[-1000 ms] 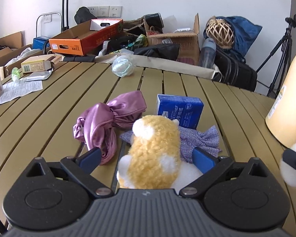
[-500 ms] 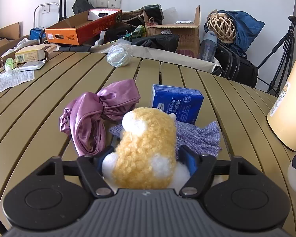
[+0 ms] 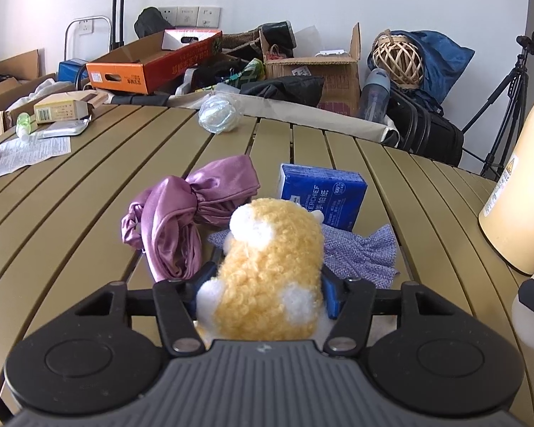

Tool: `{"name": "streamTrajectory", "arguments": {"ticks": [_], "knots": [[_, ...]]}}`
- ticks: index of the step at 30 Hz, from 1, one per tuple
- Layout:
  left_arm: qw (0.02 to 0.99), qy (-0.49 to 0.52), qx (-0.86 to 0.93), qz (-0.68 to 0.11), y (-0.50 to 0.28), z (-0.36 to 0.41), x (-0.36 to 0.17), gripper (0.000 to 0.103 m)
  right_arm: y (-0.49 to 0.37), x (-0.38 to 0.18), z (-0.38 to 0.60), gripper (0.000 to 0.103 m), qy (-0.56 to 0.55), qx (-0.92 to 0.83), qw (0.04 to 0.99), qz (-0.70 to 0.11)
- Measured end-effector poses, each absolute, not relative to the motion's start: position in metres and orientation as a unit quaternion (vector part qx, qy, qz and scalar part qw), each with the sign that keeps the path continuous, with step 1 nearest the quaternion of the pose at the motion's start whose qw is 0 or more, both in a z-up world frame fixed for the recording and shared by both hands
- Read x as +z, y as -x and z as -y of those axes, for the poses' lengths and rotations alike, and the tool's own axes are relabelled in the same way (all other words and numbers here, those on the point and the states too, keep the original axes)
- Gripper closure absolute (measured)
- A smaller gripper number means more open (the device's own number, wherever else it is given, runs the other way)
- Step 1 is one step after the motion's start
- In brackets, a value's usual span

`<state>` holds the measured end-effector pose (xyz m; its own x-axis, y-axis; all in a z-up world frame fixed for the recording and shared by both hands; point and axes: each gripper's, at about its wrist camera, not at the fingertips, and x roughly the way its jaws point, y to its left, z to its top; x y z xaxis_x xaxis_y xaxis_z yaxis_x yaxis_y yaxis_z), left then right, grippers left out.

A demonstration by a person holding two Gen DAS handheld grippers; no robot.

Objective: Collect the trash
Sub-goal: 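Lift the foam roll and plush toy and carry both down toward the black bin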

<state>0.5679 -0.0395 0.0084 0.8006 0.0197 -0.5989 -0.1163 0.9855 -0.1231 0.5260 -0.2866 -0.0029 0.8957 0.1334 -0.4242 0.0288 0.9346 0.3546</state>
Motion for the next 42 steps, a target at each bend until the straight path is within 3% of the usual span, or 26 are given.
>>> {"name": "streamTrajectory", "arguments": {"ticks": [21,42], "knots": [[0.968,0.077,0.014,-0.237,-0.504,0.041,0.052,0.045,-0.5,0.008,0.271,0.05,-0.178,0.059,0.96,-0.209],[0.975,0.068,0.001,-0.211,-0.39,0.033,0.082,0.045,-0.407,0.033,0.246,0.05,-0.156,0.094,0.964,-0.195]]}}
